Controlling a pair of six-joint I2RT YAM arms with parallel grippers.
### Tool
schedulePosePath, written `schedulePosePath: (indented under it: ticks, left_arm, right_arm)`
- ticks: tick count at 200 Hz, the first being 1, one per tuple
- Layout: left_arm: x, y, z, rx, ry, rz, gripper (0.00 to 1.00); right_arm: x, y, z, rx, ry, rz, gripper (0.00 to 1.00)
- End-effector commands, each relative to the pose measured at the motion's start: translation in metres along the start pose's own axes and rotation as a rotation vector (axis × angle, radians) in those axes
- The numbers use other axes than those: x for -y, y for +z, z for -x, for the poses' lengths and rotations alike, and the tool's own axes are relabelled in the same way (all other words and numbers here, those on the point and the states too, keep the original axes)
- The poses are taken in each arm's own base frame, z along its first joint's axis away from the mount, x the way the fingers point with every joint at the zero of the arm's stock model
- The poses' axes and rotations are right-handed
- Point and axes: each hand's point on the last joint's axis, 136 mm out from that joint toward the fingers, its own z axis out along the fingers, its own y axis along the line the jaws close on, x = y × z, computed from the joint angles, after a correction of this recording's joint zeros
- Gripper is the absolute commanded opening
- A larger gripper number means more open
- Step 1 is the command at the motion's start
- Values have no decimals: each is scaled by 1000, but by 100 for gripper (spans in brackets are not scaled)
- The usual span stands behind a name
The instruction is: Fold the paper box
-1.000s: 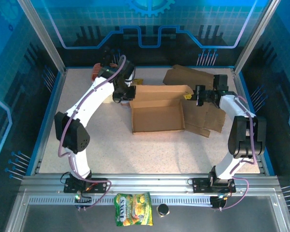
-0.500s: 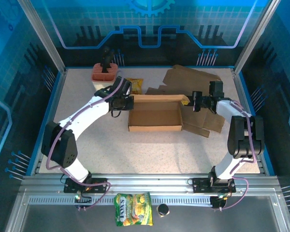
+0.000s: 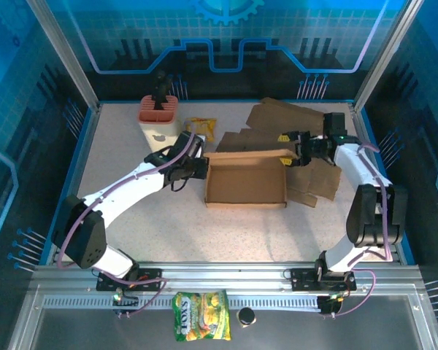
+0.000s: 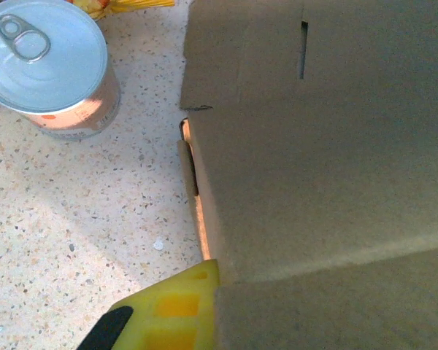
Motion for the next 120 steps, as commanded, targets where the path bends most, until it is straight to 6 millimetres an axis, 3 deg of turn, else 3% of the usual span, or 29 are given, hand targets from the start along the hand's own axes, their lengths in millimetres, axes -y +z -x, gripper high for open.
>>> schedulePosePath:
  ticks: [1,18,29,37,86,120]
  left_arm:
    - [1,-1,-2,24,32,15,0]
    - [3,0,-1,24,45,29,0]
    - [4,1,0,21,49,36,0]
    - [4,1,1,22,54,41,0]
    - [3,-2,1,28,104,95,0]
    - [2,-5,-1,32,136,129,0]
  right_arm:
    - [19,-28,-12,30,-71,-91,68]
    - [29,-36,-15,38,-75,-106,74]
    - [34,-41,-17,47,-85,-116,85]
    - [36,-46,-19,57,-97,-127,87]
    - [65,-85,-14,226,-194,-320,87]
    - [63,-114,-7,354,-297,-424,83]
